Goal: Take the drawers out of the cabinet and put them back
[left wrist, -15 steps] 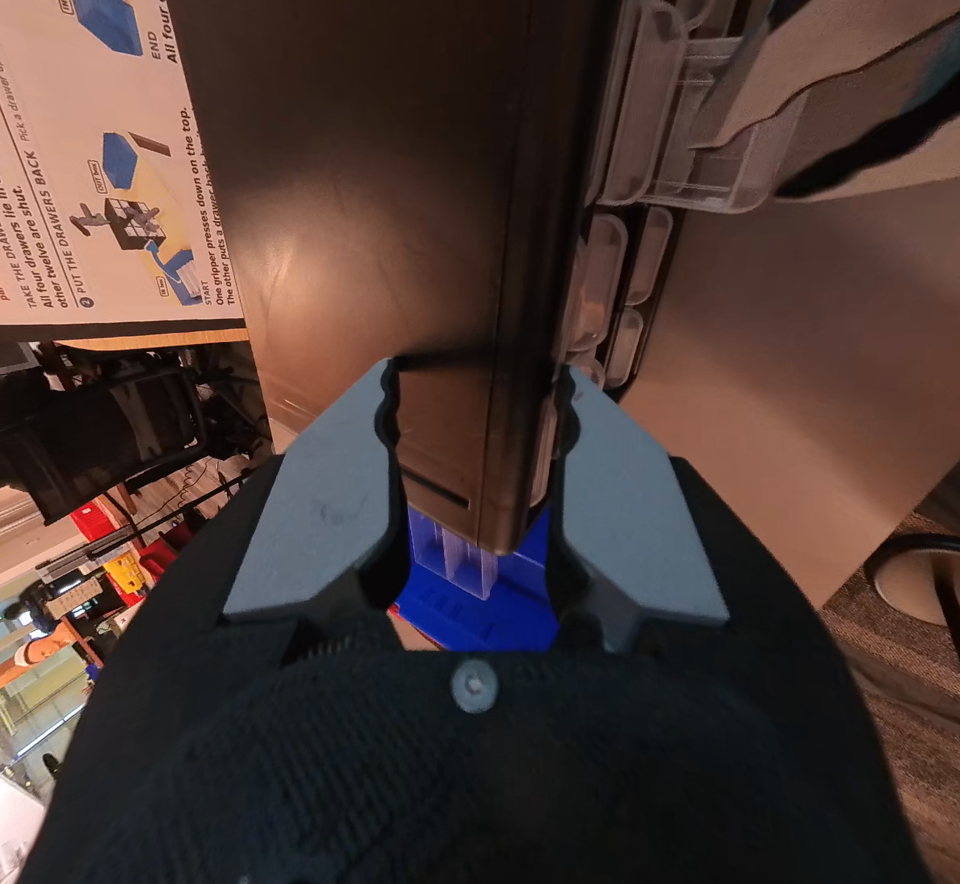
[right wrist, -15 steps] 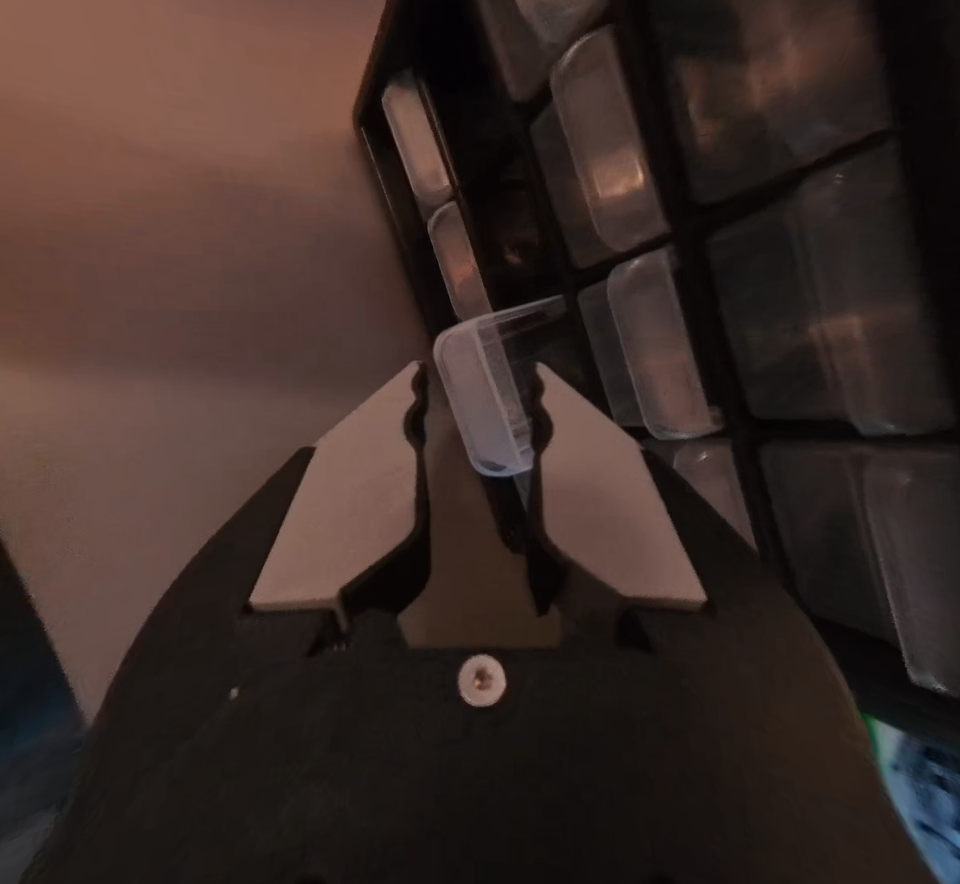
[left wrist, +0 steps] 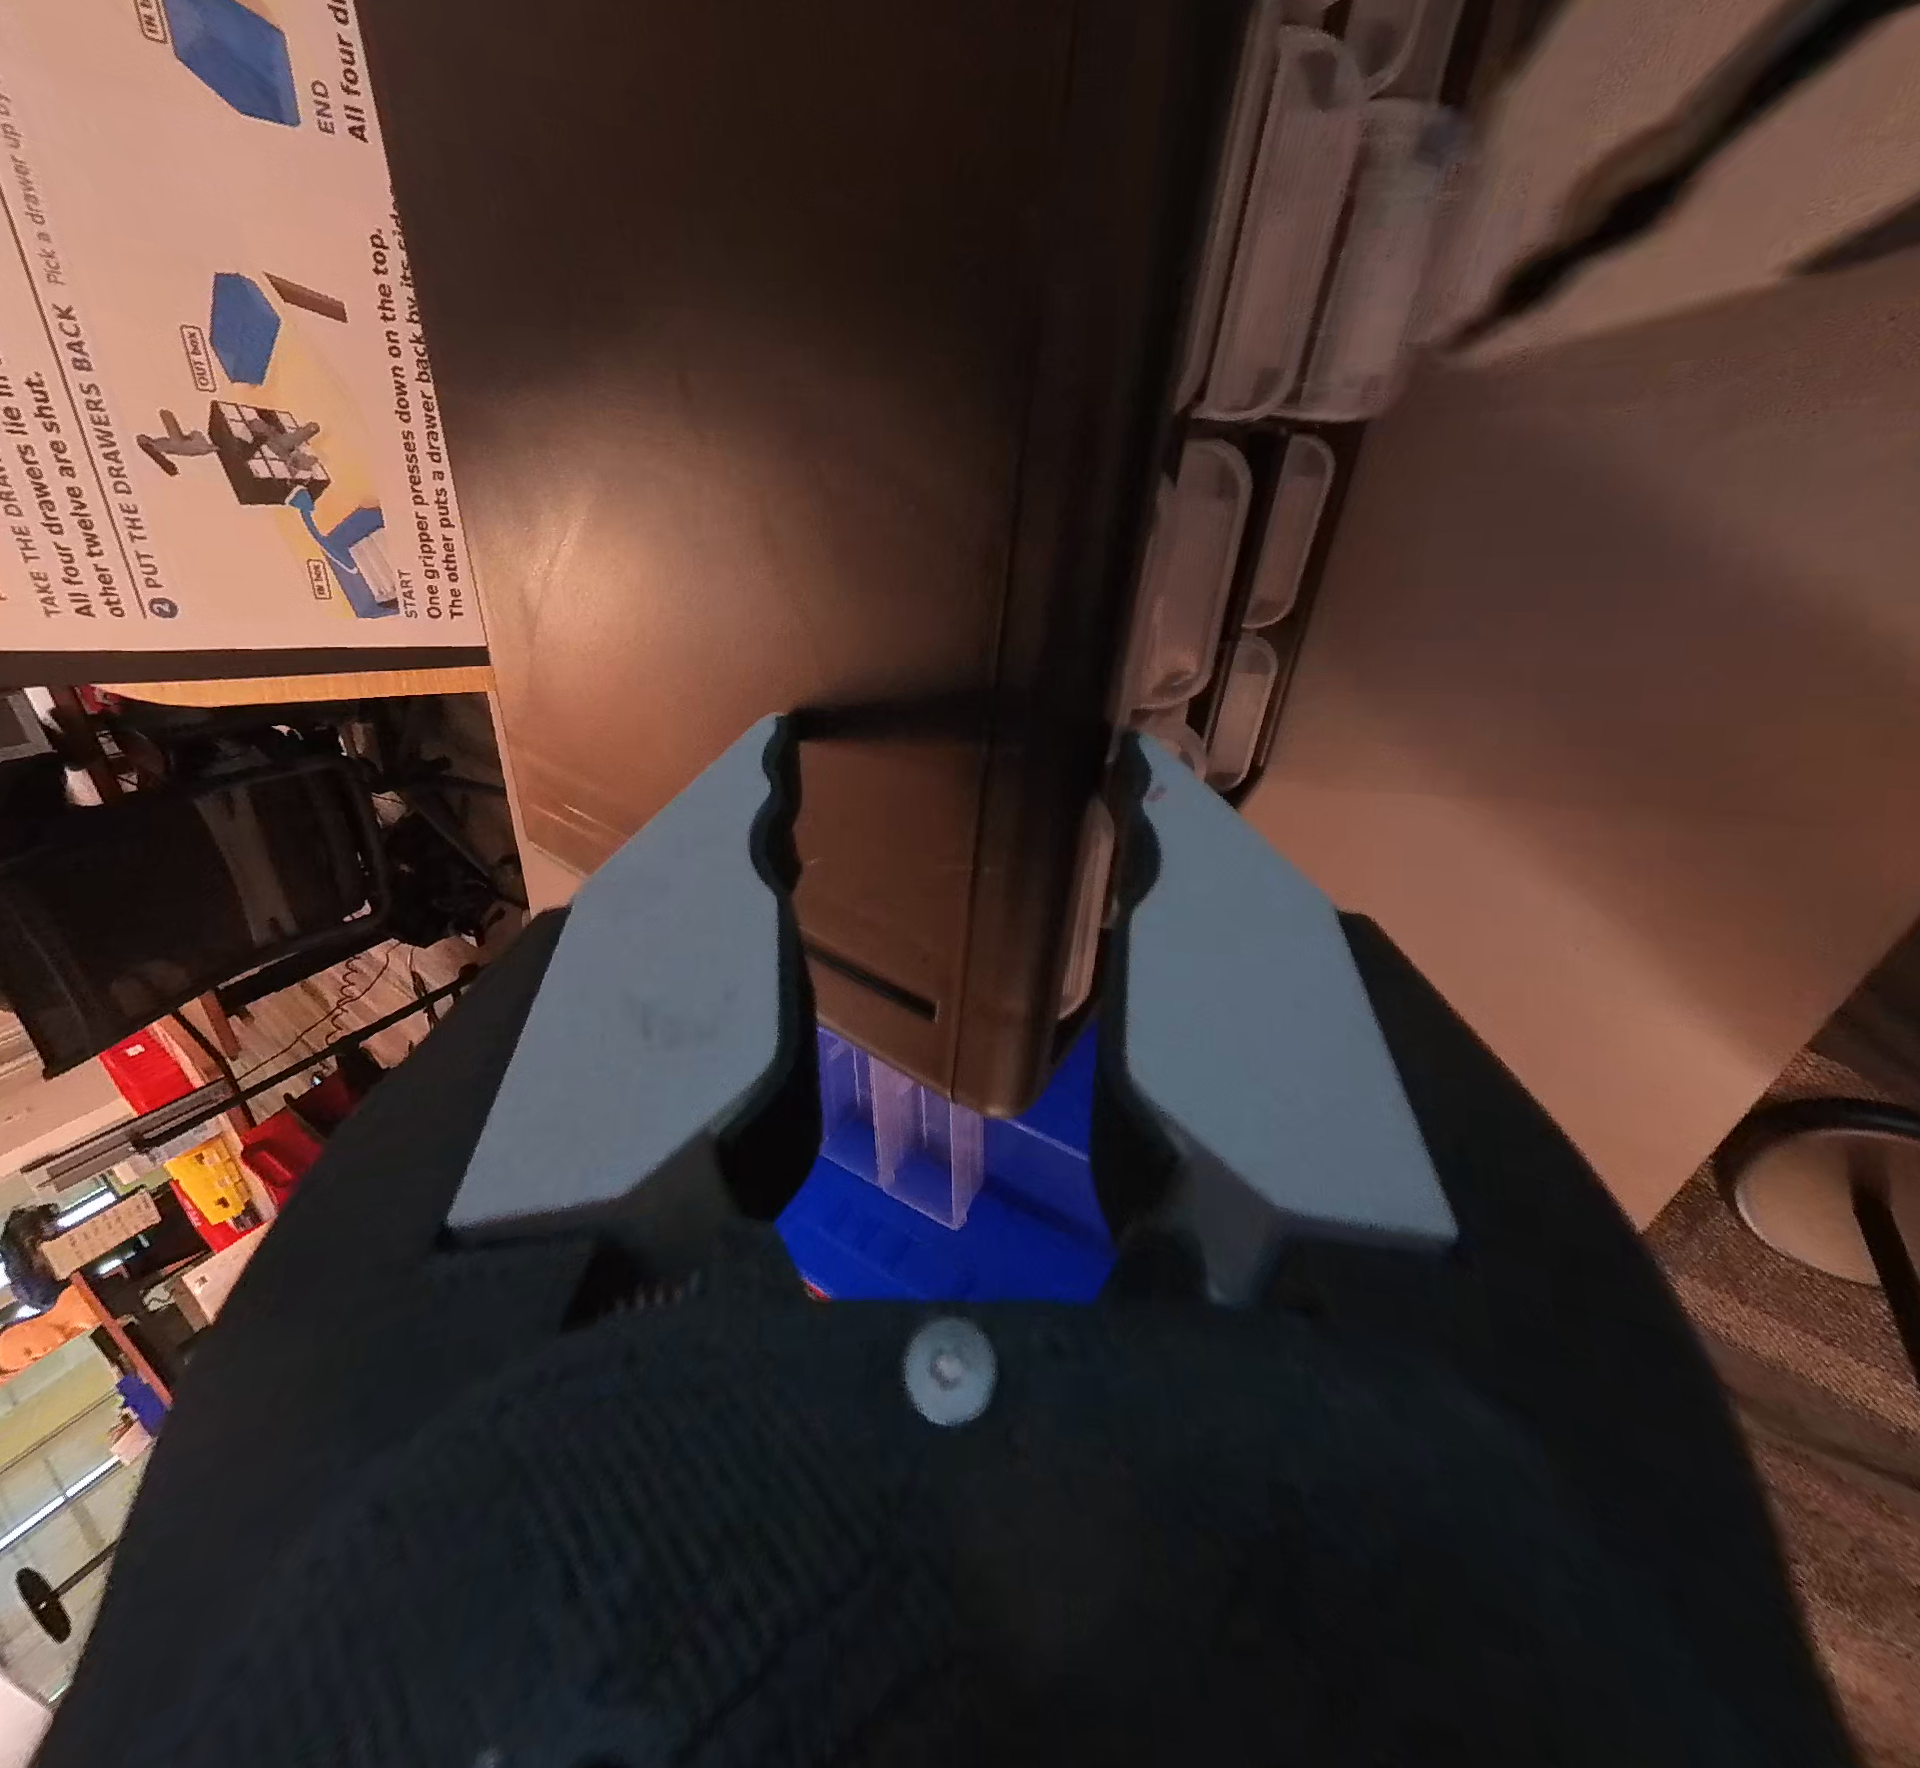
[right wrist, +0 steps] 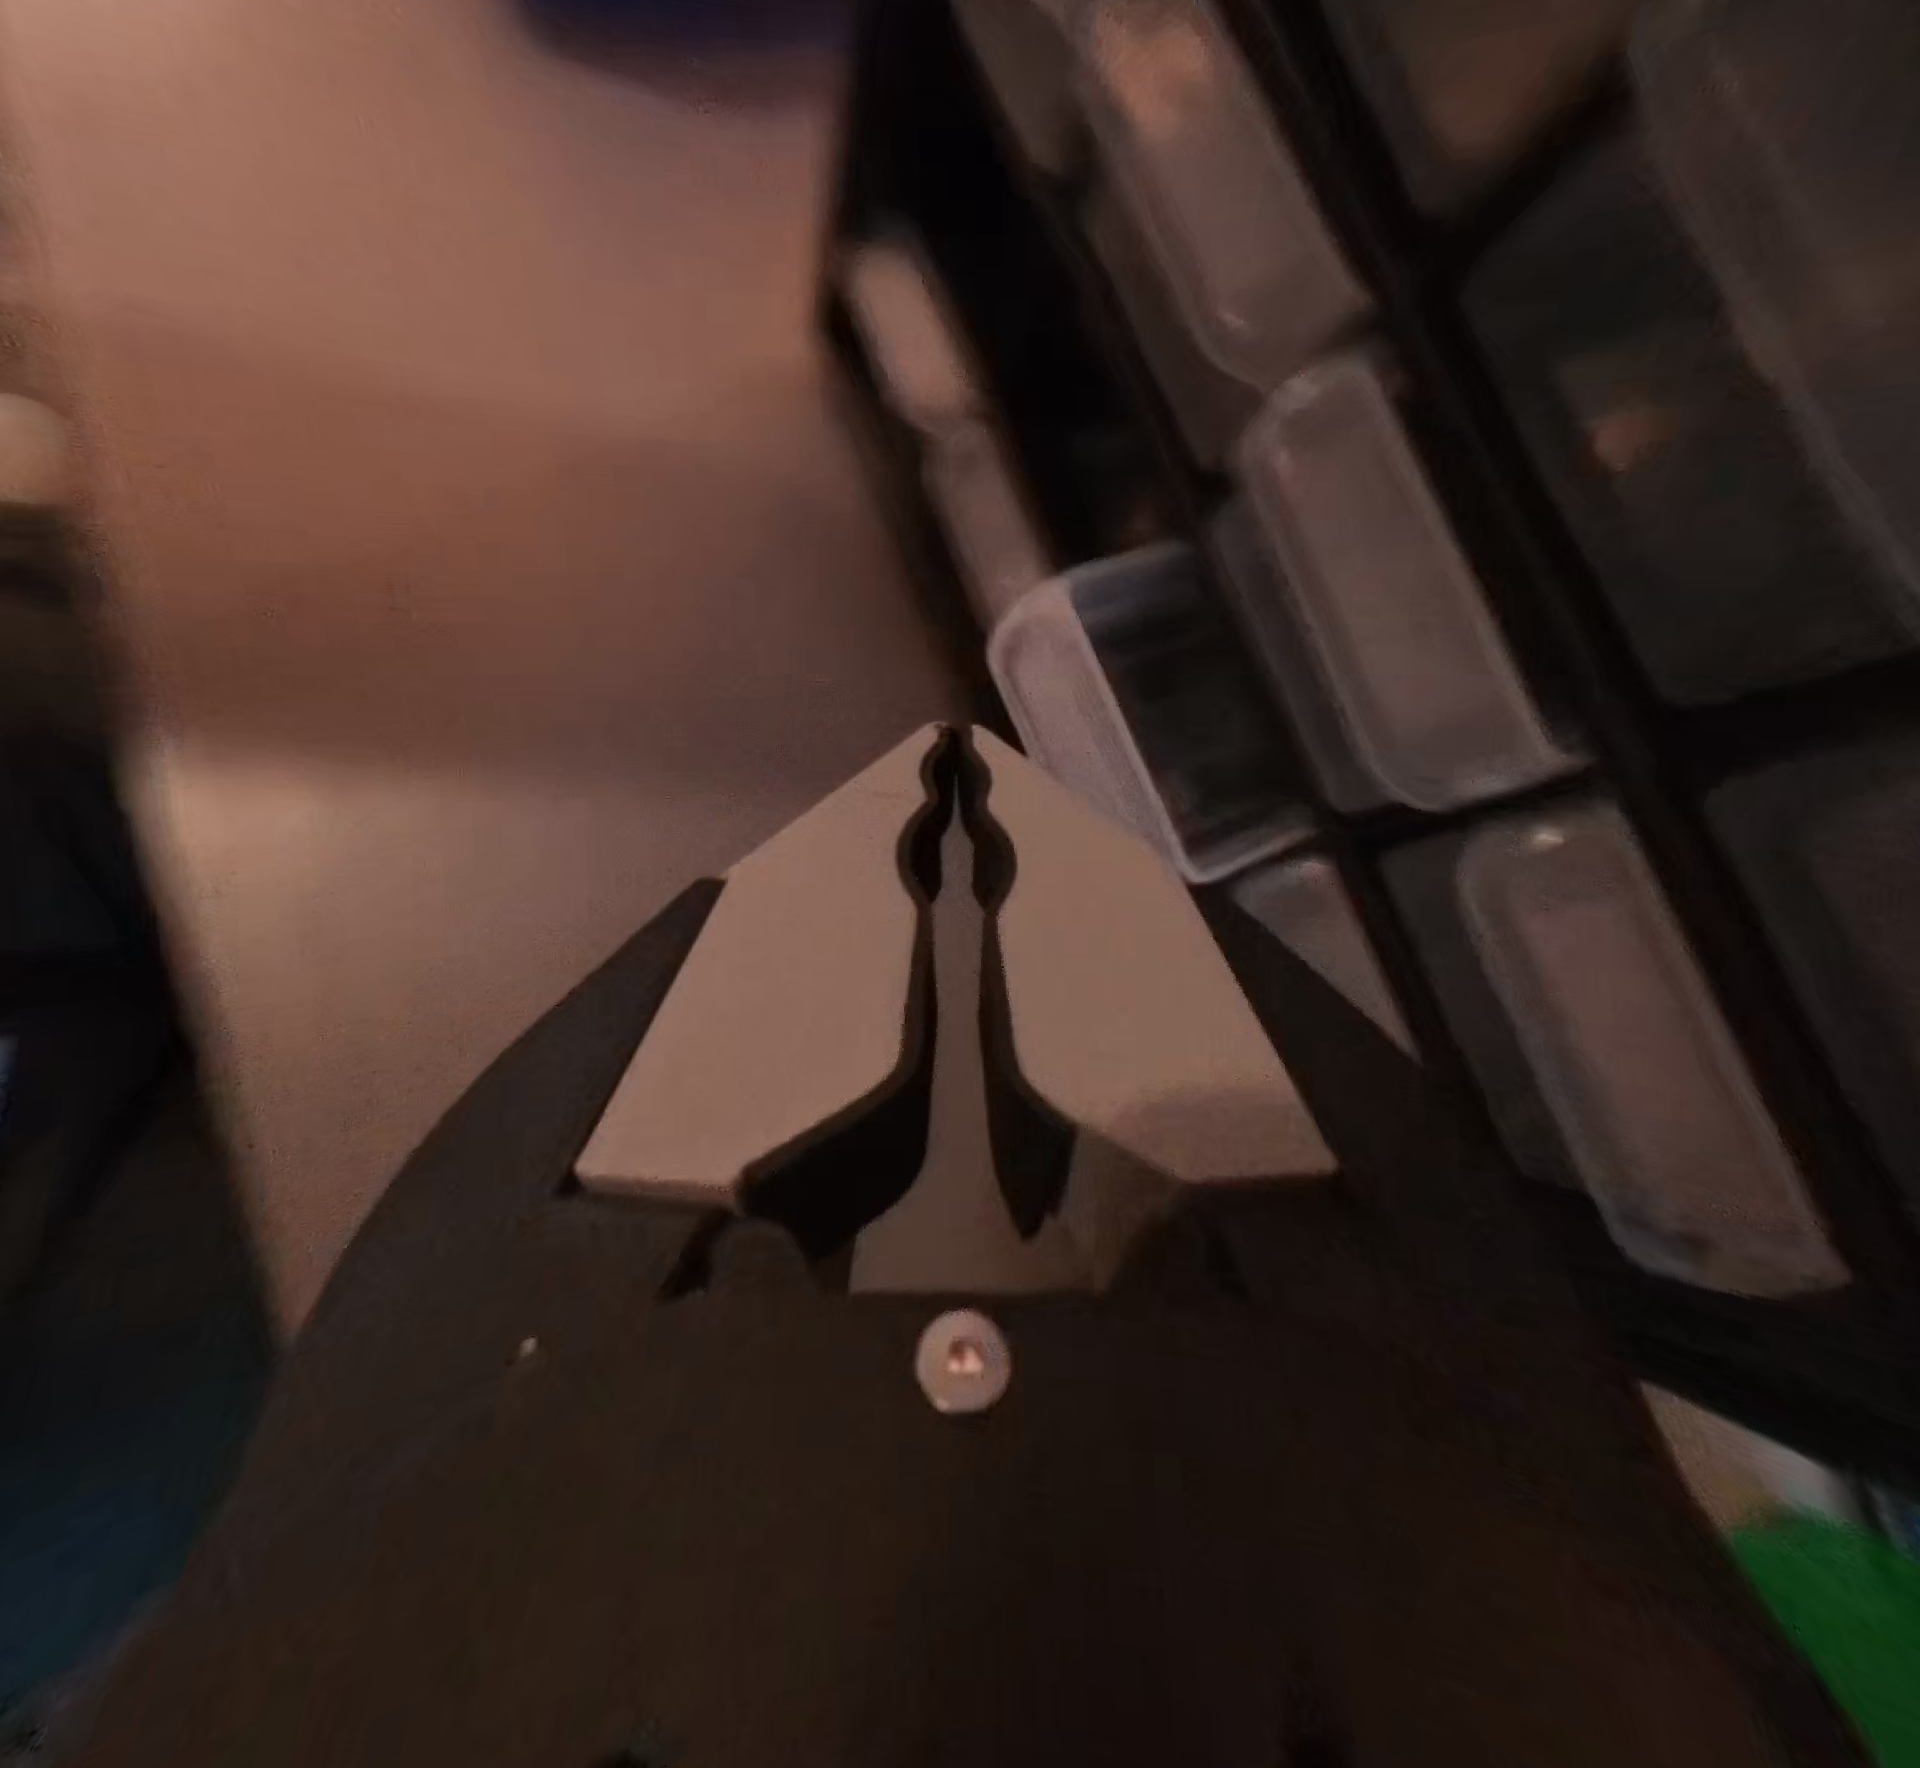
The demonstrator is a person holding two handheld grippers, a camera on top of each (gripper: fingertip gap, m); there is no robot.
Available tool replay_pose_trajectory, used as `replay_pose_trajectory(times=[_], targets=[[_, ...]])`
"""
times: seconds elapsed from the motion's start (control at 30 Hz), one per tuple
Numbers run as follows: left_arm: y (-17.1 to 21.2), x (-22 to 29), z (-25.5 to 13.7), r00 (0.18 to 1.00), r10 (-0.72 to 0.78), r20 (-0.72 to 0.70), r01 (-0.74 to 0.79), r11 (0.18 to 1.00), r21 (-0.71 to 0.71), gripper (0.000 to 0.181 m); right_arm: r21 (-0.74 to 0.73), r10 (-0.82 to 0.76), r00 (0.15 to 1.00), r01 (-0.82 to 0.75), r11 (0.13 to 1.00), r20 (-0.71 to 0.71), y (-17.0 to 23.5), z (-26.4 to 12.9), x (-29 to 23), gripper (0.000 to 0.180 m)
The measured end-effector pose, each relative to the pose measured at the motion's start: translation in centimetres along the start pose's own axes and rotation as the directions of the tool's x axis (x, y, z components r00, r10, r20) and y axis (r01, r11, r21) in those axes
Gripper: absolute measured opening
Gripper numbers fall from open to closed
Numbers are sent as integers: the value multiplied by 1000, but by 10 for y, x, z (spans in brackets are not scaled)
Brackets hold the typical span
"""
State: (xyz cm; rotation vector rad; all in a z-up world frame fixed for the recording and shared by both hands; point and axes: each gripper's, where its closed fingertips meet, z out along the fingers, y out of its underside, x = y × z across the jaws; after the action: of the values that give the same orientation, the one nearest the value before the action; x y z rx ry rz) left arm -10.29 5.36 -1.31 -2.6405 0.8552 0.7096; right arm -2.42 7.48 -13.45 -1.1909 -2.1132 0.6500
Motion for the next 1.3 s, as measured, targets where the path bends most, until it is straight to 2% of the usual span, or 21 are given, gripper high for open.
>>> replay_pose_trajectory(times=[0.03, 0.13, 0.33, 0.47, 0.6, 0.73, 0.83, 0.93, 1.03, 1.13, 1.3], targets=[[0, 0, 0, 1000, -1, 1, 1, 1000, -1, 59, -44, 3, 996, -8, 999, -93, 6, 8, 15, 0], [0, 0, 0, 1000, -6, 8, 6, 1000, -3, 59, -16, 1, 991, -3, 1000, -133, 4, 23, 13, 0], [-1, 0, 0, 1000, -21, 6, 21, 999, 39, 59, 124, 2, 1000, 0, 992, -12, 0, 27, -39, 0], [-1, 0, 1, 999, -32, 38, 28, 994, 102, 60, 257, 22, 1000, -16, 966, -21, 2, 26, -47, 0], [13, 3, -16, 968, -249, -29, 249, 940, 235, 48, 282, 49, 999, -45, 958, -7, 6, 18, -47, 0], [78, -18, -48, 924, -381, -32, 368, 863, 345, 48, 286, 69, 997, -73, 955, 25, 7, 18, -49, 0], [155, -35, -39, 857, -514, -40, 501, 813, 296, 46, 299, 72, 996, -86, 950, 56, 3, 19, -53, 0], [231, -31, 2, 807, -588, -52, 588, 794, 152, 42, 292, 54, 996, -71, 954, 67, 2, 21, -58, 0], [296, -22, 56, 799, -601, 12, 601, 798, -33, 37, 273, 38, 998, -52, 961, 57, 4, 25, -58, 0], [337, -13, 104, 786, -612, 82, 616, 770, -166, 36, 267, 33, 998, -45, 963, 50, 4, 26, -58, 0], [389, 10, 153, 860, -490, 142, 504, 773, -386, 27, 273, 48, 998, -58, 960, 43, 4, 25, -54, 0]])
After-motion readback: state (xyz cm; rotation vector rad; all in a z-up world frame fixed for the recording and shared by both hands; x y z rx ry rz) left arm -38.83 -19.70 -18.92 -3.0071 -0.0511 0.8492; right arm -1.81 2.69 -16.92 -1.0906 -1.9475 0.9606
